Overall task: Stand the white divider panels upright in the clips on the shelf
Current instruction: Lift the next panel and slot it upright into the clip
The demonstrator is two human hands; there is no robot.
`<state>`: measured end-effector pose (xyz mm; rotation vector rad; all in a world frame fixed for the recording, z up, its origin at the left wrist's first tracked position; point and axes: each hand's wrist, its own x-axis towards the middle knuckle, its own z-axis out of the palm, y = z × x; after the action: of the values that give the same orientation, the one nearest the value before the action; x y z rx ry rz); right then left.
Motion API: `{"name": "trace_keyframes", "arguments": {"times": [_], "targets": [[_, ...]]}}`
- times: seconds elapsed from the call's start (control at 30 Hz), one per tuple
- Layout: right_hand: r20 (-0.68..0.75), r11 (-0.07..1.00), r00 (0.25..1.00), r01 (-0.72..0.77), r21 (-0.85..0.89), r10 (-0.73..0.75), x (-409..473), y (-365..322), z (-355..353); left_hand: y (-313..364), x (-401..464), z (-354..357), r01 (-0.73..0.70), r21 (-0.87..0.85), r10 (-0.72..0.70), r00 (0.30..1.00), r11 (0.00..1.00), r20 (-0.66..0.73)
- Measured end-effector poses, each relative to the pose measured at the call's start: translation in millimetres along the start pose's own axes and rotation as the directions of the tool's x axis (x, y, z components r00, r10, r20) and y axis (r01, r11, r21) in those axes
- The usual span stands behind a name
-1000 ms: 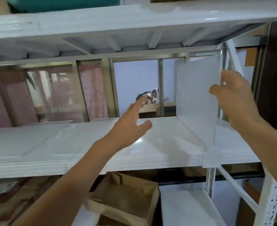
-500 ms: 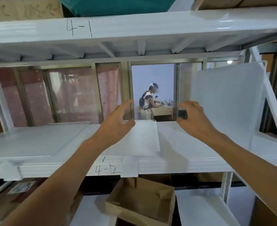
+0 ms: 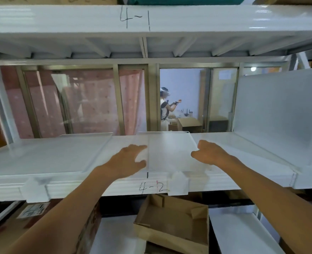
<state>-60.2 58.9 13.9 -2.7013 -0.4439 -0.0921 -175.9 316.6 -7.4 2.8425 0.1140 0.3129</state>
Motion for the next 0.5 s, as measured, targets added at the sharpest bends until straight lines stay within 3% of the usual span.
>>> {"name": "trace_keyframes", "arguments": {"times": [0.1, 0.2, 0.37, 0.43, 0.5], "targets": [[-0.11, 0.98, 0.986, -0.137, -0.141, 0.122, -2.2, -7.8, 14.3, -13.8, -7.7, 16.9, 0.029, 0.159, -0.055, 0.986, 0.987, 0.16], [-0.209, 0.955, 0.957, -0.24, -0.173, 0.203, -5.1, -11.1, 22.3, -11.3, -14.4, 25.1, 0.009, 0.228, -0.049, 0.985, 0.974, 0.168], [-0.129, 0.926, 0.936, -0.29, 0.243, 0.327, -1.0, -11.2, 17.8, -2.6, -22.0, 23.2, 0.036, 0.155, -0.062, 0.984, 0.987, 0.169], [-0.024, 0.831, 0.923, -0.333, 0.445, 0.383, -1.9, -9.7, 6.4, 0.5, -19.4, 21.8, -0.003, 0.195, -0.026, 0.989, 0.981, 0.147], [0.114, 0.654, 0.92, -0.349, 0.671, 0.374, -4.1, -8.5, -8.3, 2.1, -16.7, 15.9, -0.025, 0.185, 0.001, 0.992, 0.982, 0.129]]}}
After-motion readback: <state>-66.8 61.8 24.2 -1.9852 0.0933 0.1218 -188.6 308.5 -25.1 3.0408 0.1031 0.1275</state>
